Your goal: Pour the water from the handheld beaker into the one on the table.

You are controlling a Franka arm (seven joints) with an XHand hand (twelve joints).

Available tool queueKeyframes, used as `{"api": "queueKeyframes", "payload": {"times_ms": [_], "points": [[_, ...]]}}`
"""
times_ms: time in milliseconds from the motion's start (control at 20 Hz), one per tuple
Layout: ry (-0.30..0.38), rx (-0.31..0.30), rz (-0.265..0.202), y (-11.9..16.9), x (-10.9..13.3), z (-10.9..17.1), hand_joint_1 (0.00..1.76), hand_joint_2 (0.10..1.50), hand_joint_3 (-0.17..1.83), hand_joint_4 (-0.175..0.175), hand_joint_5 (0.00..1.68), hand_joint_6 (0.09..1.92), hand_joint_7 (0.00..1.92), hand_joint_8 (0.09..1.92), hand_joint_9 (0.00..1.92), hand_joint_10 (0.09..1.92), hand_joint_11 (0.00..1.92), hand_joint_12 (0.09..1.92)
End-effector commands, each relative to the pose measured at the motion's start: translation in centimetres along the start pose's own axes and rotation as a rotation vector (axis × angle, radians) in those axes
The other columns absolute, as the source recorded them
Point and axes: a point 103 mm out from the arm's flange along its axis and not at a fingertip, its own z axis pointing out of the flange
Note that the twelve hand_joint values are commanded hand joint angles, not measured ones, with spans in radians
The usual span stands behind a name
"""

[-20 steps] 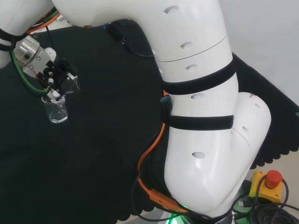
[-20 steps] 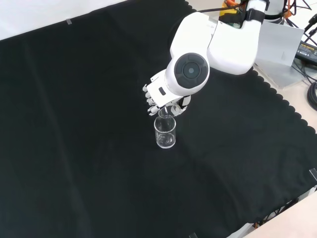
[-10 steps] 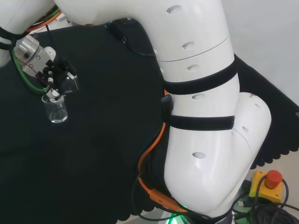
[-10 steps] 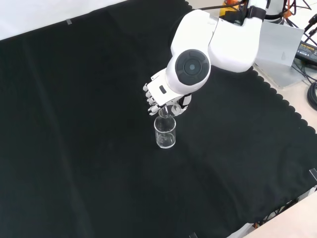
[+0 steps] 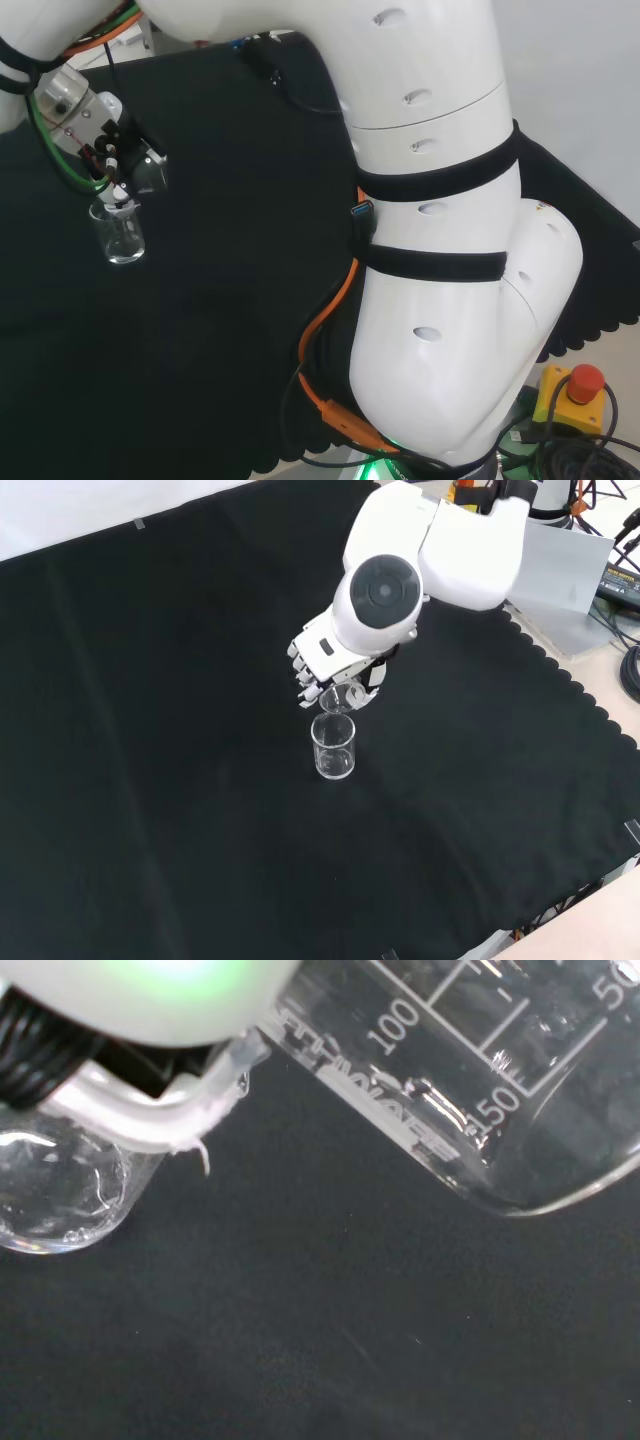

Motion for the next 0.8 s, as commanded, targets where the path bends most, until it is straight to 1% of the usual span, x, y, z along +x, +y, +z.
{"api": "queueKeyframes", "payload": {"times_ms": [50, 450, 650, 800], "points": [[0.120, -0.018, -0.012, -0.1, -1.5, 0.3, 1.17, 0.60, 0.63, 0.173, 1.53, 0.16, 1.80, 0.39, 1.61, 0.62, 1.37, 0.81], [0.301, -0.057, -0.010, 0.0, -4.1, 1.4, 1.17, 0.60, 0.63, 0.175, 1.53, 0.17, 1.79, 0.39, 1.61, 0.62, 1.37, 0.81], [0.409, -0.056, -0.022, 0.3, -5.6, 2.1, 1.17, 0.61, 0.63, 0.175, 1.52, 0.17, 1.79, 0.39, 1.61, 0.62, 1.37, 0.81], [0.458, -0.059, -0.020, 0.4, -6.5, 2.5, 1.17, 0.61, 0.62, 0.175, 1.51, 0.20, 1.78, 0.41, 1.60, 0.63, 1.37, 0.80]]}}
